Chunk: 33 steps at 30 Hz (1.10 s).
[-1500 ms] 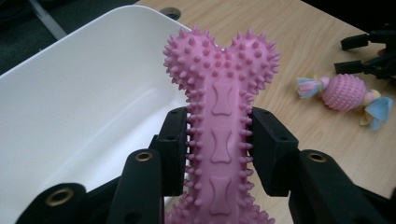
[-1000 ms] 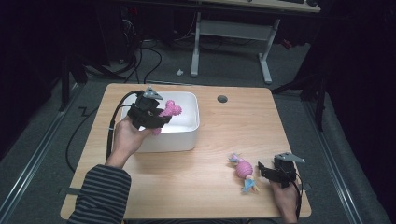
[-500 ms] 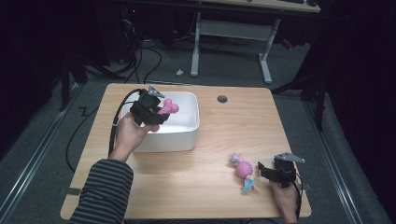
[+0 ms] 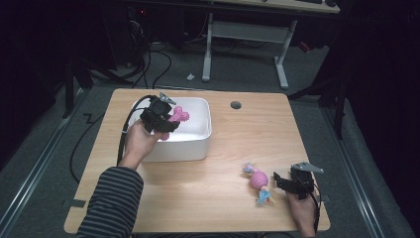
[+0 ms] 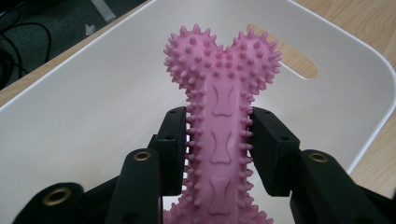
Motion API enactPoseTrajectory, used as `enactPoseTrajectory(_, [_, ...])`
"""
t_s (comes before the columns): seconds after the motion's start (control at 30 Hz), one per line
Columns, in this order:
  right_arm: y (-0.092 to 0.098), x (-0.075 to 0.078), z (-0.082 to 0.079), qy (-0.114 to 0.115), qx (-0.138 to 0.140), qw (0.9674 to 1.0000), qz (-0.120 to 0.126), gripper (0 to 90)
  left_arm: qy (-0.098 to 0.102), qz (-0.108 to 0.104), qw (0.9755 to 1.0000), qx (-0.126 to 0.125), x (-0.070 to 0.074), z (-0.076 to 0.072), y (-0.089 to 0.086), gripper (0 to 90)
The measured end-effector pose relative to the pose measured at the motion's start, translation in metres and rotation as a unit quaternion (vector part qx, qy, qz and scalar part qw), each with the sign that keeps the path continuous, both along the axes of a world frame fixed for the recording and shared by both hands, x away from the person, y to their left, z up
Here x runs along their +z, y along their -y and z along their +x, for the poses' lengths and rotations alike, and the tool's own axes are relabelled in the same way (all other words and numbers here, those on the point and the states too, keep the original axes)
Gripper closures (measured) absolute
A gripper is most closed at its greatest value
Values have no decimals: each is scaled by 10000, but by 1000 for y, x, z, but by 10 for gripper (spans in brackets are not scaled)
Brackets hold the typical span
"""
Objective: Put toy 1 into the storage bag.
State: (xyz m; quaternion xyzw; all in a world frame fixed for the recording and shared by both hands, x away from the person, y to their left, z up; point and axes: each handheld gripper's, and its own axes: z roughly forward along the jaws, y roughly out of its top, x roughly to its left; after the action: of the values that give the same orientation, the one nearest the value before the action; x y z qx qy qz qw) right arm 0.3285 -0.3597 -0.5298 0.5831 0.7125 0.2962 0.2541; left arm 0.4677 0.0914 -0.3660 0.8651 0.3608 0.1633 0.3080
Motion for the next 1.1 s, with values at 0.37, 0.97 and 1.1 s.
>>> enactPoseTrajectory(0.37, [0,0,0,0,0,10000,0,265,-186,45,9998,24,-13,5,-1,583])
enactPoseTrajectory(0.97, [0,0,0,-2,4,10000,1,263,-423,271,9987,62,-21,8,4,572])
enactPoseTrajectory(1.1, [0,0,0,-2,4,10000,0,263,-489,297,9983,91,-28,8,2,568])
